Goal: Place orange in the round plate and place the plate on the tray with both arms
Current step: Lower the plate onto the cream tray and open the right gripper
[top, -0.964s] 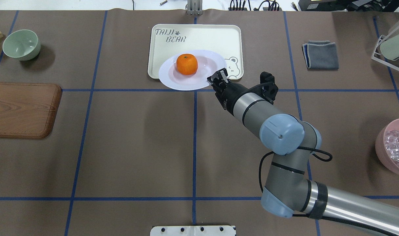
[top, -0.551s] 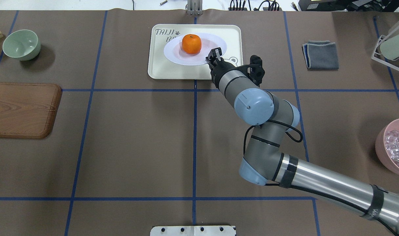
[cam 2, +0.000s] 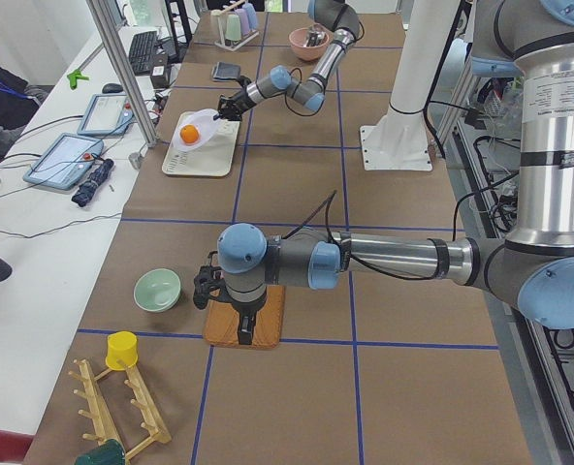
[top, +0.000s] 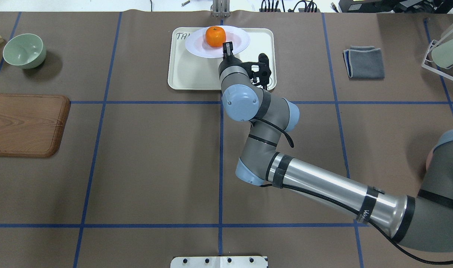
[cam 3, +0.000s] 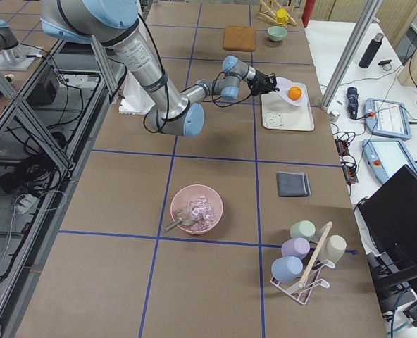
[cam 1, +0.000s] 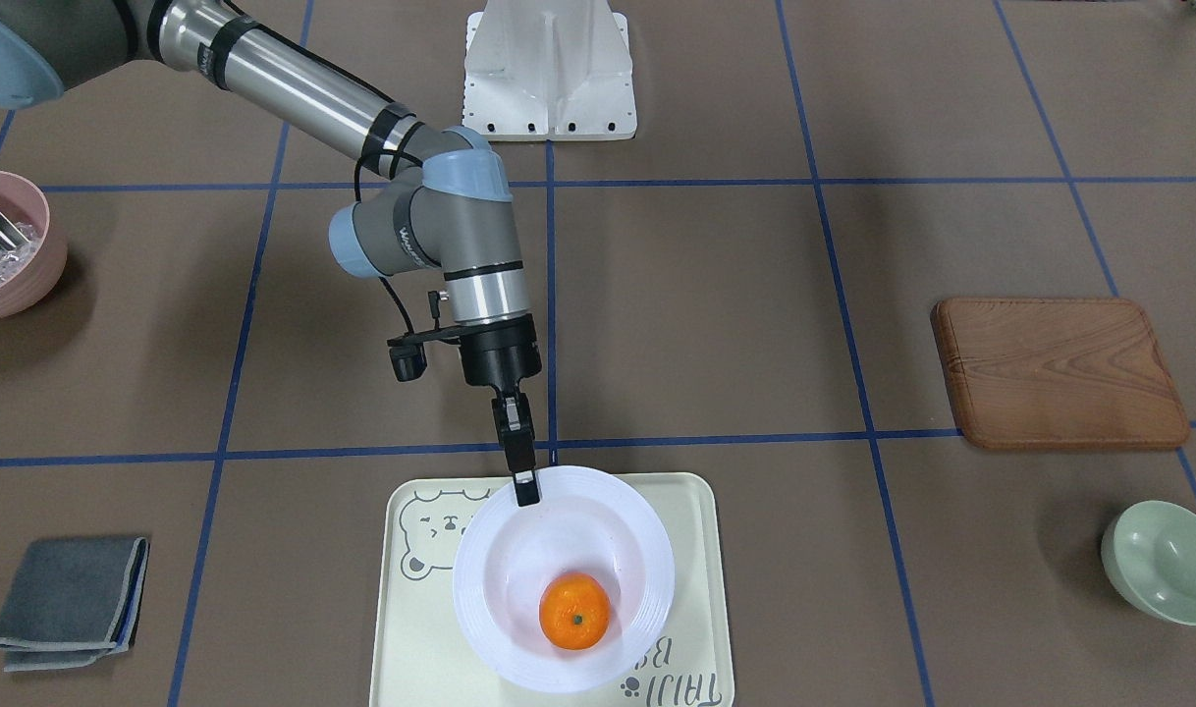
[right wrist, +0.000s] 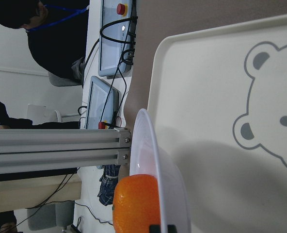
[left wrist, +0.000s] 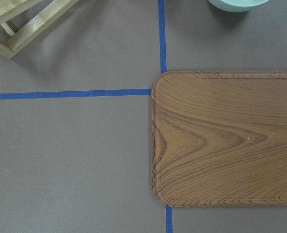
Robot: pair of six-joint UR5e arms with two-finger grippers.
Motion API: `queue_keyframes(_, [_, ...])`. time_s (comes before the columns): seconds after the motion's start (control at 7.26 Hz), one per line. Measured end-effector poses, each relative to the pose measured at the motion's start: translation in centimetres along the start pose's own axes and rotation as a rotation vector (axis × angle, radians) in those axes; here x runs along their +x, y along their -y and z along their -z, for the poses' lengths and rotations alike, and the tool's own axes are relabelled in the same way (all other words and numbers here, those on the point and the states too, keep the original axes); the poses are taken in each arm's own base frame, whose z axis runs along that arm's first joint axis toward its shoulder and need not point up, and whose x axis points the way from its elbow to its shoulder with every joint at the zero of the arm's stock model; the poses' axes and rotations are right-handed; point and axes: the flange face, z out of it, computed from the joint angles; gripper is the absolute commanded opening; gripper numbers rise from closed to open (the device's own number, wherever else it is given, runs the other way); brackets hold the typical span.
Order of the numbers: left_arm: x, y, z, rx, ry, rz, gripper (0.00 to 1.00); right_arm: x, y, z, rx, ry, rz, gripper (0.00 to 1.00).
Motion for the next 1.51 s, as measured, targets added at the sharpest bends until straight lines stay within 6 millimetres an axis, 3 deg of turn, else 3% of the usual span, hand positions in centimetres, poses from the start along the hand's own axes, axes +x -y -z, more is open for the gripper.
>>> queue_keyframes(0.28, [0.0,0.0,0.0,0.000,0.002,0.000,1.00,0.3,-0.5,-1.7,0.037,-0.011,0.013,0.41])
queue_keyframes(0.41, [0.0,0.1,0.0,0.001,0.002,-0.001,1.00,0.3,-0.6,-1.8,0.041,-0.013,0.030,0.99])
queue_keyframes(0.69, [0.1,0.2,0.1,0.003,0.001,-0.003,1.00,0.3,-0.5,-0.8,0.023,-0.014,0.117,1.00])
queue_keyframes(1.24, [0.0,0.1,0.0,0.003,0.003,0.000,1.00,1.6,2.8,4.6,-0.109,-0.092,0.393,1.00])
queue_keyframes(1.38, [0.0,0.1,0.0,0.002,0.001,0.003,1.00,0.8,3.8,5.8,-0.143,-0.150,0.502,1.00])
queue_keyframes(1.51, [0.0,0.1,0.0,0.002,0.000,0.007,1.00,-1.3,6.6,7.2,-0.198,-0.227,0.616,1.00])
